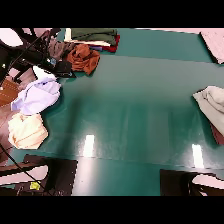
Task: Fold the shirts.
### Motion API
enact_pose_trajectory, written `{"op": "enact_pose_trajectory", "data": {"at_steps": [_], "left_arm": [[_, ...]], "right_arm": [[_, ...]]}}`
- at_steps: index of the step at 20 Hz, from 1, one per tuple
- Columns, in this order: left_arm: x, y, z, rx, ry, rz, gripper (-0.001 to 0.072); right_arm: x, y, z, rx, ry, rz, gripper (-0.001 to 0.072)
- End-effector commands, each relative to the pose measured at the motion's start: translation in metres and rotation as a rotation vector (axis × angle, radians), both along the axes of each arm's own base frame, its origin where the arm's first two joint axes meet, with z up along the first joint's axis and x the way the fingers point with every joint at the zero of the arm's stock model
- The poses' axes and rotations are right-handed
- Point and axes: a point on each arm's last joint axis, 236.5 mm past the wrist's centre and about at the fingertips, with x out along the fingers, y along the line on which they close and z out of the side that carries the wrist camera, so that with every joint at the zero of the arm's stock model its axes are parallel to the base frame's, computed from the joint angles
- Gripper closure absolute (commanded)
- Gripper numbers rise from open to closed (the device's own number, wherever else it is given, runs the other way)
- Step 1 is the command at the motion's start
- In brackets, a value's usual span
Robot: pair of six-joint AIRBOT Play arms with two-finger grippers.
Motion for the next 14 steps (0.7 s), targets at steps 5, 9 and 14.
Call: {"op": "enact_pose_trajectory", "data": {"at_steps": [5, 9, 14], "left_arm": [[-0.005, -0.004, 0.001, -0.016, 0.016, -0.015, 0.0680], [-0.006, -0.005, 0.001, -0.018, 0.021, -0.017, 0.0680], [-0.013, -0.007, -0.001, -0.022, 0.047, -0.033, 0.0680]], "right_arm": [[-0.045, 0.011, -0.069, 0.115, 0.251, -0.047, 0.0691], [-0.053, -0.019, -0.054, -0.027, 0.260, -0.101, 0.0690], [-0.047, -0.037, -0.013, -0.155, 0.194, -0.053, 0.0001]]}}
